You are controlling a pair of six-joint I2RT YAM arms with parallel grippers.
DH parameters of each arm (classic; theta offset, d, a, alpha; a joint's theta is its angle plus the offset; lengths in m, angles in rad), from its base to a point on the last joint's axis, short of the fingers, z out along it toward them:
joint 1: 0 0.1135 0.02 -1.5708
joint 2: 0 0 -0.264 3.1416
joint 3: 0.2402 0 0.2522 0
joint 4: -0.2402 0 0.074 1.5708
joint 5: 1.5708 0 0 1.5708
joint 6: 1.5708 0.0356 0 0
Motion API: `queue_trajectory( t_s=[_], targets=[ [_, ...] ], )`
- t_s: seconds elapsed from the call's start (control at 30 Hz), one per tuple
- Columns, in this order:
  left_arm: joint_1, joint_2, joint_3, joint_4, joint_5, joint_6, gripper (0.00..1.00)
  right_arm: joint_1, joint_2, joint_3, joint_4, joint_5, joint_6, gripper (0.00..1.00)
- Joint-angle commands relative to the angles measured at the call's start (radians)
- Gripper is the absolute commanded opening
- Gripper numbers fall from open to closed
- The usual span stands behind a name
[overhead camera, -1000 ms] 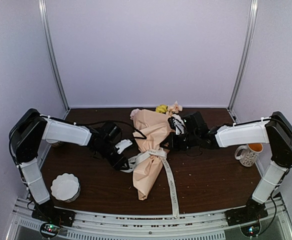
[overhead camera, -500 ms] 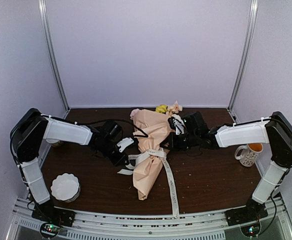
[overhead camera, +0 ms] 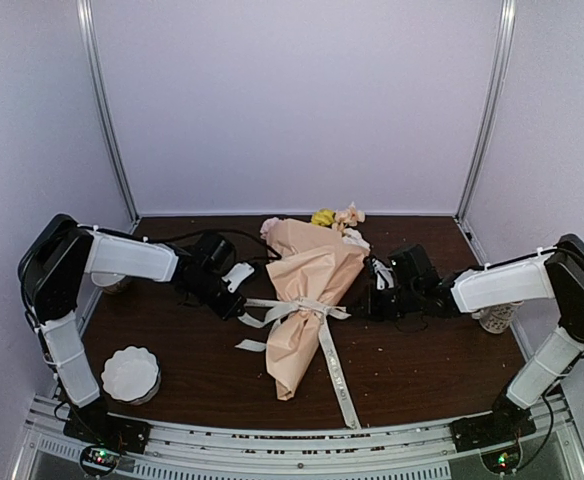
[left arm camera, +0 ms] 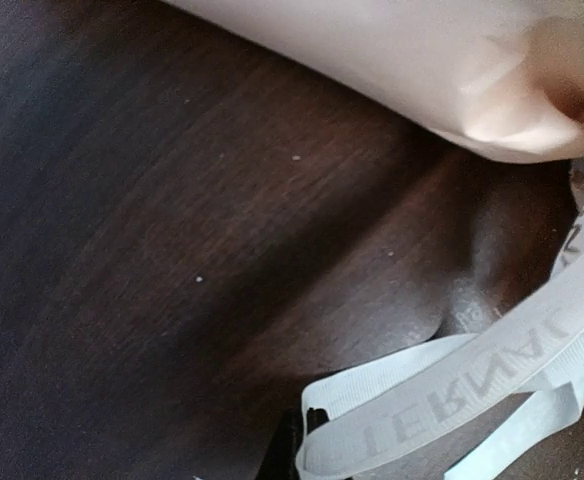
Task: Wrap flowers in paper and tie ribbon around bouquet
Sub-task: Tie the half-tied ribbon around the folded bouquet.
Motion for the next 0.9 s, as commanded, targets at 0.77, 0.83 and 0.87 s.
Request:
queue_trajectory(
  t_s=[0.77, 0.83, 0.87],
  targets=[
    [0.109, 0.070, 0.016, -0.073, -0.159, -0.121, 0.00, -0.140, -0.175, -0.261, -0.083, 0.038, -0.013, 0.00],
    [0.109, 0.071, 0.017, -0.073, -0.167, -0.121, 0.00, -0.140, -0.178, -0.266, -0.098, 0.032, -0.019, 0.00],
    [0.110, 0.071, 0.018, -0.075, -0.171, -0.120, 0.00, -0.140, -0.177, -0.269, -0.103, 0.031, -0.022, 0.00]
  ],
)
